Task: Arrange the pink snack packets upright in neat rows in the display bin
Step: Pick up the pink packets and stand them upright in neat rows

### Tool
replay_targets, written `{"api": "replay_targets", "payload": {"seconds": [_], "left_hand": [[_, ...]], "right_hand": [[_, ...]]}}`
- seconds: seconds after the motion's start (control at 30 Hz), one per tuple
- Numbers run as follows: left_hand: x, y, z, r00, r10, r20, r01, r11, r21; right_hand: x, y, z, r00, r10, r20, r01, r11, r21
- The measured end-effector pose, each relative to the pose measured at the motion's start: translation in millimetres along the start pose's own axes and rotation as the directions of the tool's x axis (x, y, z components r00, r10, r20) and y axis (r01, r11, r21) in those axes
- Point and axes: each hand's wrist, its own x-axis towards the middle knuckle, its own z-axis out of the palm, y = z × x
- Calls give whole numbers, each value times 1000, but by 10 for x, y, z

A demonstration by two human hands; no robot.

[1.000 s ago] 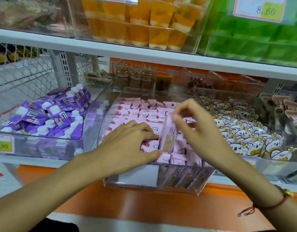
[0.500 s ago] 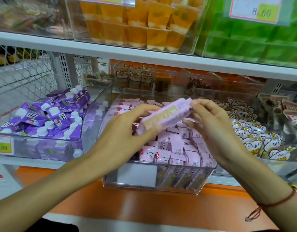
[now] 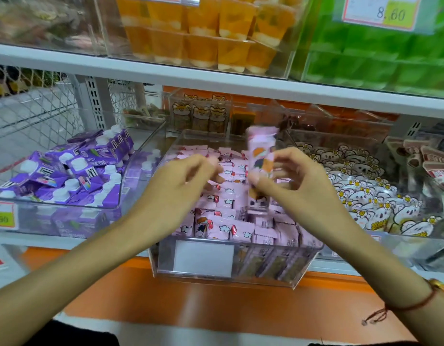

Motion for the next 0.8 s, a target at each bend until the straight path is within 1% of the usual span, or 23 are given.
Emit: {"api": "replay_targets", "payload": {"seconds": [0.03,0.1,0.17,0.2,0.27,0.33,0.4,0.47,0.57,0.67,0.7,0.8], "left_hand": [[-14,-52,-14,998,56,36,-61,986,156],[-37,-114,-33,982,95,165,-157,893,421],[-40,-153,-20,947,109,303,-277,755,594],[-38,-164,-14,934,114,340,-316,709,630],[-31,-173,-18,928,127,350,-336,690,641],[-32,-169,-22,929,132,346,-339,683,647],[-26,-168,-31,926,116,359,-340,671,659],[-20,-170,-43,925,93,369,-331,676,658],[-18,-168,-47,925,83,372,-326,679,658],[-18,-175,-44,923,99,372,-338,669,662],[-20,-179,-44,923,103,371,-340,669,661],[-33,-188,-50,930,118,348,-329,686,649]], "right_hand": [[9,25,-15,997,73,-3,-72,993,96],[8,65,-13,986,163,17,-164,971,176],[-8,84,13,978,209,22,-208,949,237],[-20,90,33,979,203,11,-199,944,265],[-59,102,85,989,147,-11,-141,962,235],[-94,120,127,996,91,-11,-90,993,78],[-100,114,138,999,47,11,-46,994,-100],[-79,74,97,998,-12,55,25,974,-225],[-38,20,-11,987,-87,133,123,949,-291],[-40,24,-25,964,-162,213,244,857,-453],[-53,29,-5,955,-154,254,265,826,-498],[-113,87,53,912,-48,408,287,785,-549]]}}
